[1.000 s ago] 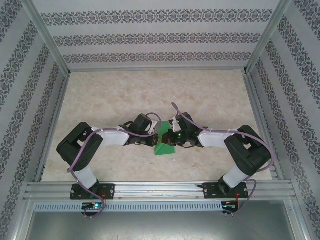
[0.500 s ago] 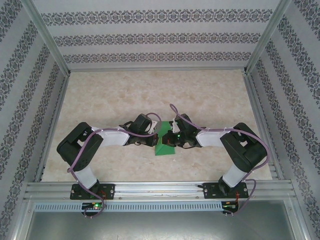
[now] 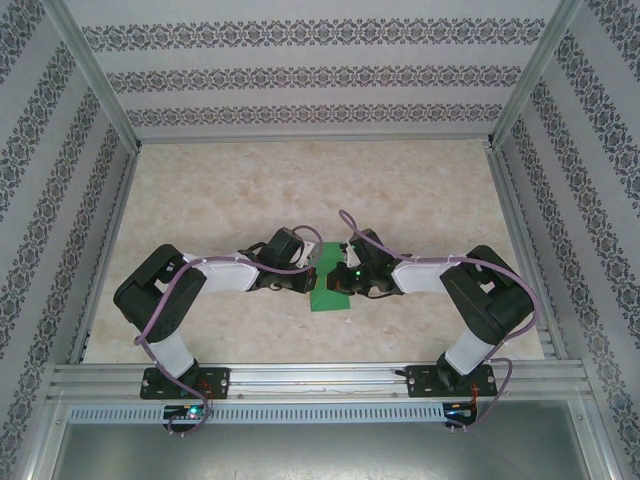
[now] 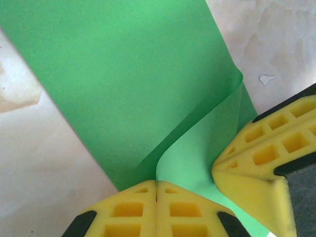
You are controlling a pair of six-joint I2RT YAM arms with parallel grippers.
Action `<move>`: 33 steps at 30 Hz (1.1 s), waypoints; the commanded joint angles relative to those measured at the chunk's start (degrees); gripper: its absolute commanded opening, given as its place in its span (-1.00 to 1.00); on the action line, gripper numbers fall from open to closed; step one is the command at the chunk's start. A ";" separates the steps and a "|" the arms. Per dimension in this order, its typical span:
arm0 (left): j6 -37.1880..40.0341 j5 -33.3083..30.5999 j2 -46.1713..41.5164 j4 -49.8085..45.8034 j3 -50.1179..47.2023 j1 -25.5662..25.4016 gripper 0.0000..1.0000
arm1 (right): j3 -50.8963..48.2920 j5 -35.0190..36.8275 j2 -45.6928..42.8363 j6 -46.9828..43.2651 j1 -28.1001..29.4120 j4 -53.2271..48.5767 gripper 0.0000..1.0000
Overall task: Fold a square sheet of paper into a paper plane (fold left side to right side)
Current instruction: Fold the triangle a second time at the center of the table.
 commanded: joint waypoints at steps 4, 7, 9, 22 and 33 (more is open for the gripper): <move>0.03 -2.16 1.49 -3.01 0.25 0.23 -1.00 | -1.11 2.36 0.78 -1.39 1.00 -2.30 -1.00; -0.43 -2.31 0.96 -2.89 0.49 0.23 -0.99 | -1.52 3.15 0.78 -1.45 1.21 -2.89 -1.00; -0.88 -2.43 0.13 -2.83 0.94 0.31 -0.93 | -1.87 3.81 0.69 -1.64 1.41 -3.30 -1.00; -0.12 -4.97 -11.61 -12.48 5.93 1.43 -0.70 | -2.71 4.76 0.69 -1.48 1.75 -3.26 -1.00; -15.73 9.48 -19.36 0.23 -7.29 -2.21 -0.90 | -2.89 4.34 0.60 -1.31 1.90 -3.01 -1.00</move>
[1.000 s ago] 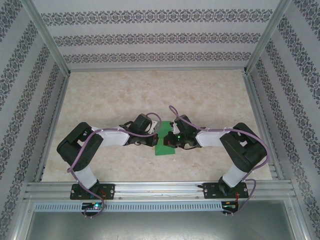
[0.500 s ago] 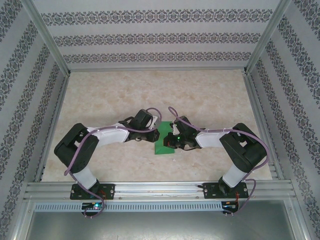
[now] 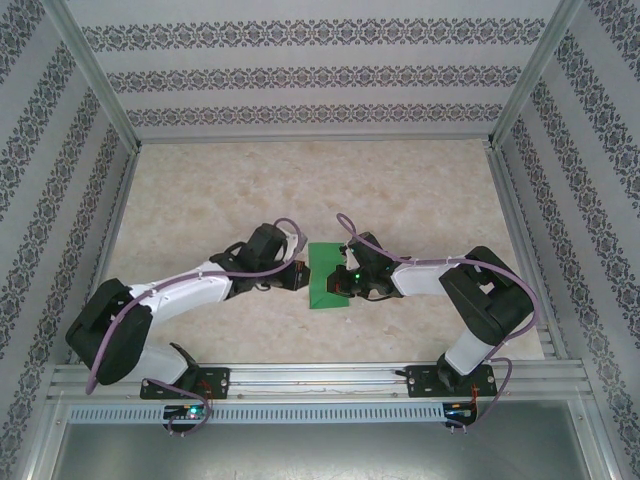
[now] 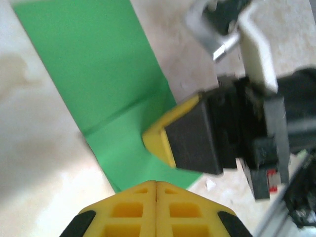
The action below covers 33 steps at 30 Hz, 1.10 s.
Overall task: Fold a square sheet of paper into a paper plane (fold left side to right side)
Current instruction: Fold the triangle a second time at the center of the table.
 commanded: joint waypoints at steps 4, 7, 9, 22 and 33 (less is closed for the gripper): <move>-13.13 8.35 -0.14 14.94 -5.91 -2.89 -0.92 | -1.95 2.51 0.93 -1.06 0.93 -3.74 -1.00; -15.38 8.93 2.27 20.23 -7.31 -3.11 -0.95 | -1.86 2.31 1.35 -1.02 1.15 -3.57 -1.00; -15.60 9.40 4.37 21.63 -7.01 -3.27 -0.96 | -1.86 2.22 1.37 -1.04 1.14 -3.57 -1.00; -13.46 5.75 11.34 20.56 -6.39 -3.57 -0.98 | -2.04 1.96 1.46 -1.33 1.20 -3.83 -1.00; -14.87 4.91 13.46 23.32 -8.97 -3.61 -0.99 | -1.77 1.87 1.55 -1.44 1.14 -4.14 -1.00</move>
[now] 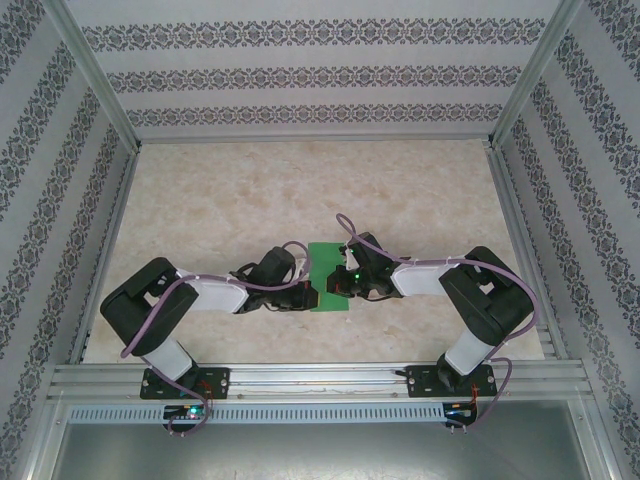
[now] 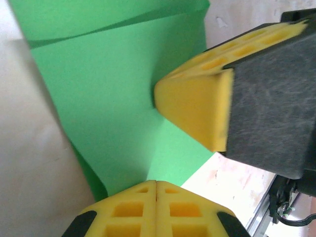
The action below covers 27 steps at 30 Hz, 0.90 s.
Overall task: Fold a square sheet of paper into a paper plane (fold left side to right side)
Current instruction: Fold the triangle a second time at the center of the table.
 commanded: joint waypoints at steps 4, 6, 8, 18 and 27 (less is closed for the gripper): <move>-1.25 -1.08 0.99 3.76 -1.77 -0.75 -0.99 | -1.75 1.74 1.41 -1.54 0.88 -4.40 -1.00; -1.19 -1.09 0.99 3.70 -1.88 -0.75 -0.99 | -1.77 1.73 1.55 -1.63 0.94 -4.40 -1.00; -1.15 -1.16 1.07 3.66 -2.10 -0.79 -0.99 | -1.69 1.57 1.63 -1.66 0.92 -4.45 -1.00; -1.24 -2.79 1.51 2.70 -3.62 -0.89 -1.00 | -0.37 -0.02 0.32 -2.59 0.94 -4.43 -1.00; -1.07 -3.73 2.28 2.43 -3.92 -1.94 -1.00 | -0.68 -0.24 -7.05 -2.72 1.17 -2.65 -1.00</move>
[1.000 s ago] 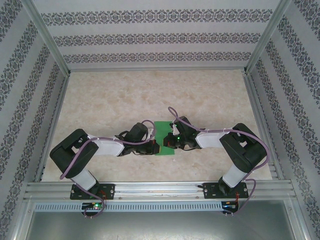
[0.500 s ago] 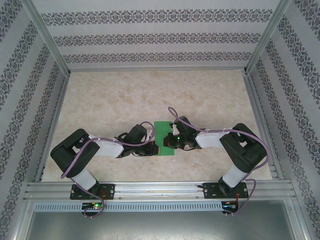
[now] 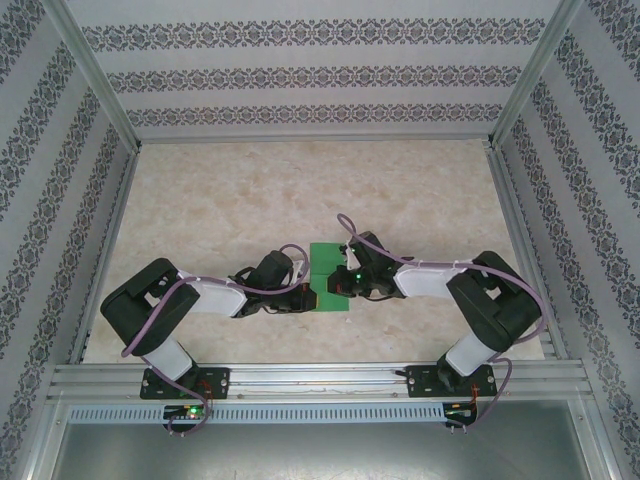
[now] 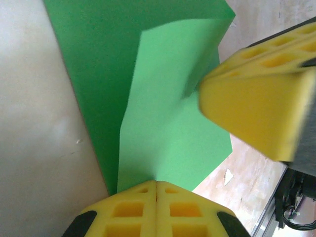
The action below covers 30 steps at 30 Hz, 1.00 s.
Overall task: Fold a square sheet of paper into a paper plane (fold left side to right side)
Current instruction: Fold the triangle a second time at the center of the table.
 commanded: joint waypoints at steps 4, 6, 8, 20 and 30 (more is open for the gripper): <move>0.04 -3.06 2.33 -2.44 -1.10 -1.92 -1.00 | -1.83 0.38 -1.74 1.12 2.27 2.17 -1.00; 0.21 -3.27 2.33 -3.06 -0.78 -2.10 -1.00 | -2.21 0.97 -1.16 2.06 2.92 3.36 -1.00; 0.35 -3.34 2.42 -3.42 -0.51 -2.19 -1.00 | -2.41 1.27 -0.42 2.84 3.43 4.54 -1.00; 0.20 -4.00 2.51 -4.56 -0.31 -2.36 -1.00 | -0.48 1.76 4.56 2.67 4.53 6.54 -1.00; -0.68 -5.49 2.42 -6.81 -0.17 -2.37 -1.00 | -0.30 4.15 6.00 0.47 4.25 4.03 -1.00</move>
